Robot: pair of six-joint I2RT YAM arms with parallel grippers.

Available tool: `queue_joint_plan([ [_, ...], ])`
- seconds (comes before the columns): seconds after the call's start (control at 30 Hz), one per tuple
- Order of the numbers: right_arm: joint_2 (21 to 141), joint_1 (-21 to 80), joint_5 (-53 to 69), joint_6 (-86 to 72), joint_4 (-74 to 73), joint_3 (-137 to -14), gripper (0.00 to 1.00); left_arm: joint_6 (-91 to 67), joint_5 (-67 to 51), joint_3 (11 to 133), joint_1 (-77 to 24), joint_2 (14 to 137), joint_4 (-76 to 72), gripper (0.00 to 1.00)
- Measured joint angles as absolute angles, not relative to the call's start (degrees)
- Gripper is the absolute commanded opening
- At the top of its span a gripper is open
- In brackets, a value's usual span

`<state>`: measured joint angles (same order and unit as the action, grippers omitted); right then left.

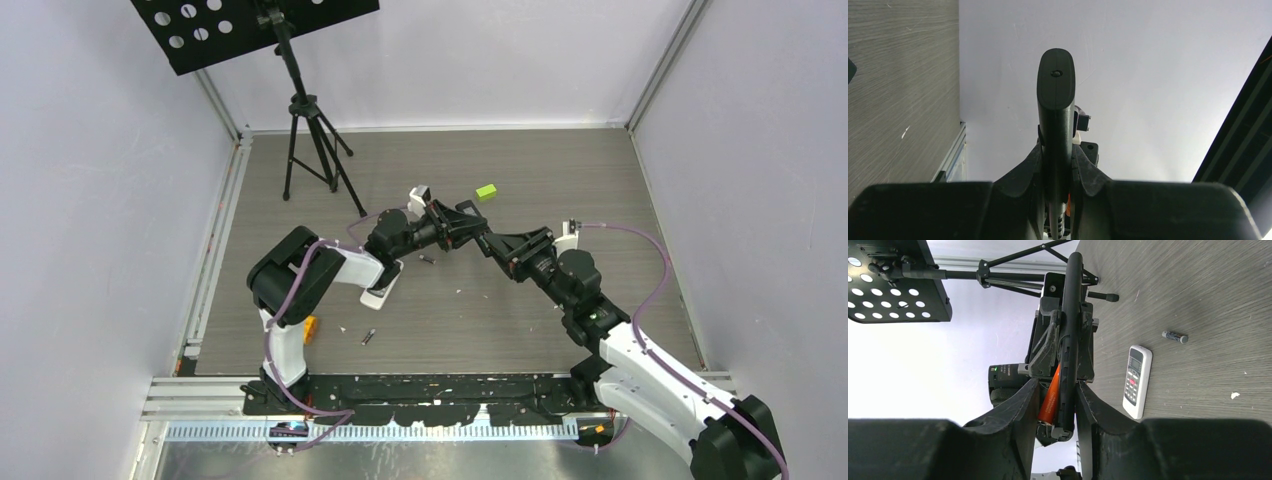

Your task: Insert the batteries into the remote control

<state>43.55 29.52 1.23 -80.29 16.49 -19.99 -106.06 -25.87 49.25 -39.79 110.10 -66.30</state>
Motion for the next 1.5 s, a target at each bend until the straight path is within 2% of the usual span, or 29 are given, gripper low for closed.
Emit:
queue_joint_plan([
  [0.2,44.34,29.52,1.58,-80.6,16.6,-19.99,0.24,-105.62,-25.43,49.25,-40.1,110.02,-66.35,0.0],
  [0.43,45.58,29.5,1.56,-80.9,17.12,-19.99,0.24,-105.08,-24.62,49.25,-40.16,109.8,-66.43,0.0],
  [0.5,46.11,29.5,1.56,-80.93,17.58,-19.99,0.3,-104.71,-24.32,49.25,-40.12,109.8,-66.28,0.0],
  [0.53,46.19,29.47,1.56,-80.95,17.65,-19.99,0.36,-104.55,-24.23,49.25,-40.12,109.75,-66.13,0.0],
  [0.57,46.28,29.47,1.58,-80.82,17.69,-19.99,0.47,-104.4,-24.27,49.25,-40.18,109.69,-65.89,0.0],
  [0.67,46.13,29.52,1.69,-80.27,17.56,-19.77,0.7,-103.53,-24.73,49.25,-41.04,109.23,-65.87,0.0],
  [0.8,43.4,29.52,1.74,-78.59,16.8,-18.65,0.82,-101.78,-25.61,49.25,-41.52,108.62,-65.87,0.0],
  [1.07,38.87,29.5,4.64,-71.7,14.68,-18.52,0.83,-98.0,-27.05,46.09,-39.88,106.17,-65.23,0.0],
  [1.2,39.0,29.36,4.99,-66.85,9.8,-19.53,0.8,-93.82,-29.3,44.12,-38.09,103.66,-64.16,0.0],
  [1.27,39.22,29.26,4.12,-63.2,5.63,-21.52,0.74,-90.67,-30.35,42.65,-36.56,101.91,-62.74,0.0],
  [1.37,40.84,29.12,1.63,-57.34,-0.71,-26.02,0.73,-85.71,-31.7,40.34,-34.13,99.2,-60.03,0.0],
  [1.5,46.04,29.12,-0.51,-49.69,-6.76,-33.01,0.77,-79.61,-33.01,37.41,-31.42,96.31,-57.34,0.0],
])
